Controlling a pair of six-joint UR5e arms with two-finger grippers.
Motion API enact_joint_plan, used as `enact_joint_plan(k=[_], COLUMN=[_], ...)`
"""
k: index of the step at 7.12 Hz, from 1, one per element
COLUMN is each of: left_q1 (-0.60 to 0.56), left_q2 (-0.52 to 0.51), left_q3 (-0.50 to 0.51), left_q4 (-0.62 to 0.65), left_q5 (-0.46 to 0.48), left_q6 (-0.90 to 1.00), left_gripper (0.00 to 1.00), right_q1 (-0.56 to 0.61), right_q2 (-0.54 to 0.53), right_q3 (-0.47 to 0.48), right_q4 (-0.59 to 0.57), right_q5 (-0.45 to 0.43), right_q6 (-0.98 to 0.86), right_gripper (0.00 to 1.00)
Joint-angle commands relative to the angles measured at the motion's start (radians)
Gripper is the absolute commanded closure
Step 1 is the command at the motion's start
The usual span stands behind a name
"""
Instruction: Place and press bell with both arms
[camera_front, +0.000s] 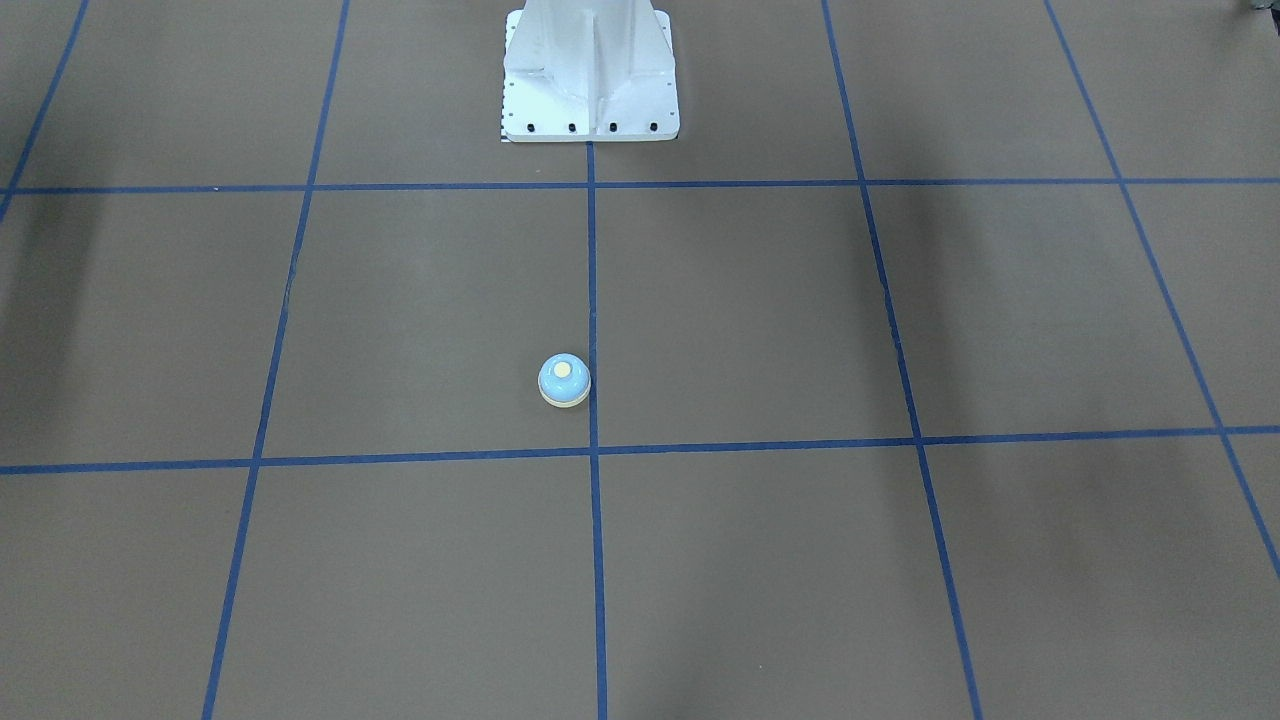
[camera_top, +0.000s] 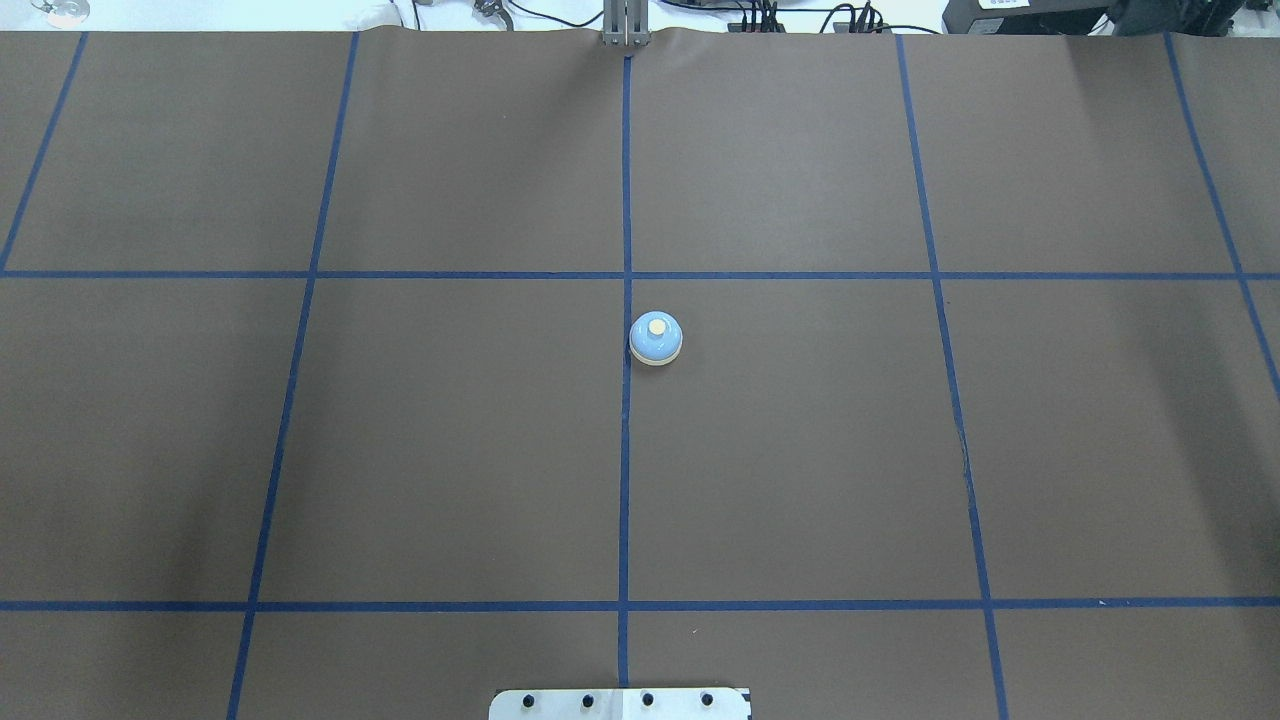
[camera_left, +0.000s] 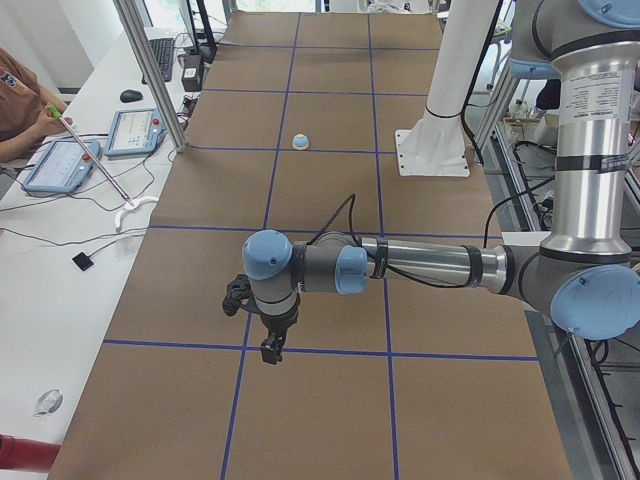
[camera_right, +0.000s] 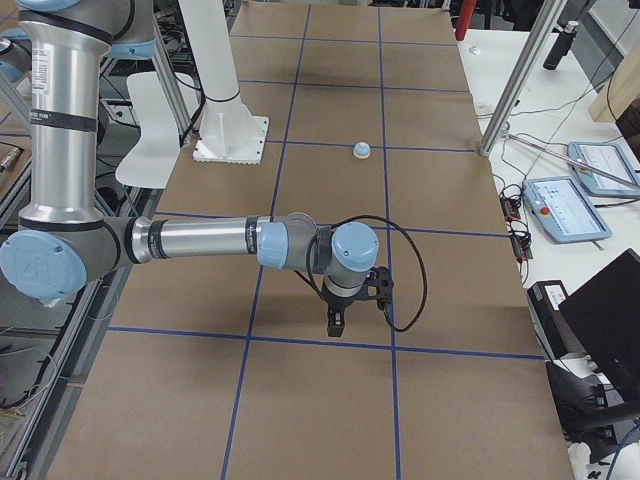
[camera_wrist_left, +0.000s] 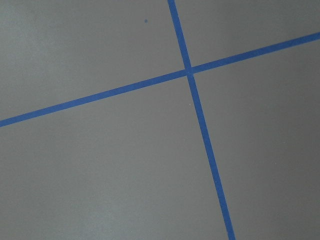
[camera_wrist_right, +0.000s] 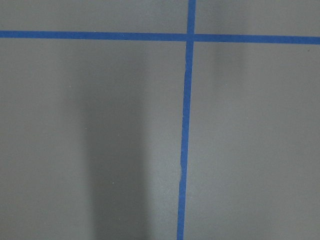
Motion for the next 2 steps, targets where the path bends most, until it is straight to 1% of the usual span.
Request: enact_joint_plan(k=[1,2], left_q1=[0.000,0.000], left_q2=[0.000,0.000], left_q3=[0.002,0.002], left_q4=[0.000,0.000], left_q5=[0.000,0.000], left_q6=[0.002,0.002], left_gripper=[0.00,0.00], right_q1=[0.002,0.002], right_q2=[0.000,0.001], right_q3=[-0.001,-0.001], right_q4=[0.000,0.000], right_q5=[0.000,0.000], right_q6=[0.001,0.006], right_gripper=[0.00,0.00])
